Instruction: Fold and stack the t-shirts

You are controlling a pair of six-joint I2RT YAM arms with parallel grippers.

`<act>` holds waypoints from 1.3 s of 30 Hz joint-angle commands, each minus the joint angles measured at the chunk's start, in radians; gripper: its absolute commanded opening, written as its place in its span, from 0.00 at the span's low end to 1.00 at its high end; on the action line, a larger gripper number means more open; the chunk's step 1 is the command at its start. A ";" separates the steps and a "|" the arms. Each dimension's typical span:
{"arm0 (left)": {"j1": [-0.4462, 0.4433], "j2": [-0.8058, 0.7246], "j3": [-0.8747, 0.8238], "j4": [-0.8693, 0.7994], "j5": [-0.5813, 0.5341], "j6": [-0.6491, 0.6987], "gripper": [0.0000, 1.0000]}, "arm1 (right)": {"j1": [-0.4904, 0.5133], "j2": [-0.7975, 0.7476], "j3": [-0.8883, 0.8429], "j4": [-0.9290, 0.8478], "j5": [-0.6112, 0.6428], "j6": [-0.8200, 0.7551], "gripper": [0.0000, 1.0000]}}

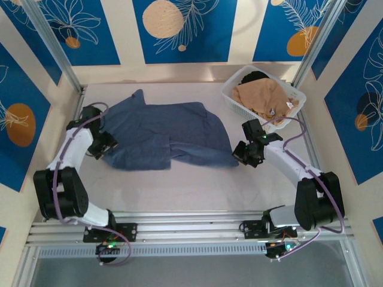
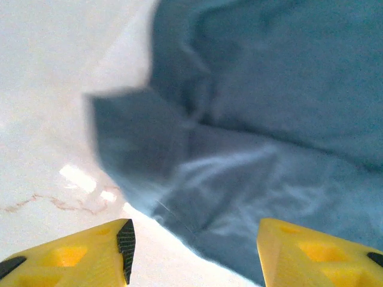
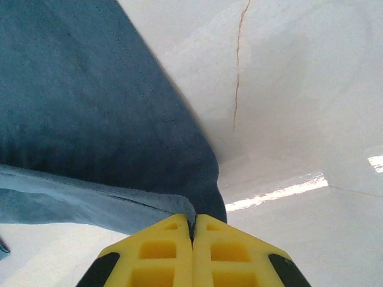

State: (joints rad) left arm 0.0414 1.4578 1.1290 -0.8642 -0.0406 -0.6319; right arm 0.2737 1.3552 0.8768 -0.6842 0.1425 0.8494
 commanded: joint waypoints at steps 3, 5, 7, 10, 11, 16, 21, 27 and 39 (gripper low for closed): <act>-0.368 -0.024 -0.045 -0.050 0.009 0.008 0.58 | -0.008 0.023 0.001 -0.039 -0.012 0.007 0.00; -0.497 0.009 -0.081 0.015 0.043 -0.017 0.61 | -0.020 0.031 0.002 -0.033 -0.025 0.006 0.00; -0.610 0.073 -0.076 0.055 0.028 -0.037 0.67 | -0.036 0.041 0.013 -0.031 -0.037 -0.002 0.00; -0.696 0.183 -0.012 0.064 -0.023 -0.031 0.70 | -0.051 0.052 0.034 -0.037 -0.044 -0.019 0.00; -0.708 0.211 0.007 0.072 -0.031 -0.025 0.70 | -0.054 0.051 0.036 -0.038 -0.045 -0.022 0.00; -0.752 0.361 0.092 0.058 -0.060 0.001 0.71 | -0.083 0.045 0.027 -0.032 -0.066 -0.030 0.00; -0.762 0.412 0.096 0.064 -0.127 0.003 0.70 | -0.097 0.047 0.030 -0.024 -0.080 -0.033 0.00; -0.760 0.490 0.146 0.064 -0.234 0.024 0.33 | -0.099 0.049 0.021 -0.014 -0.086 -0.034 0.00; -0.562 0.003 0.156 -0.112 -0.486 -0.067 0.00 | -0.128 0.055 0.267 -0.030 -0.071 -0.029 0.00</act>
State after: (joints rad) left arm -0.5728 1.5745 1.2602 -0.9009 -0.4488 -0.6750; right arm 0.1570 1.4105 1.0569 -0.7036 0.0750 0.8257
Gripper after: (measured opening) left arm 0.046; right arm 0.066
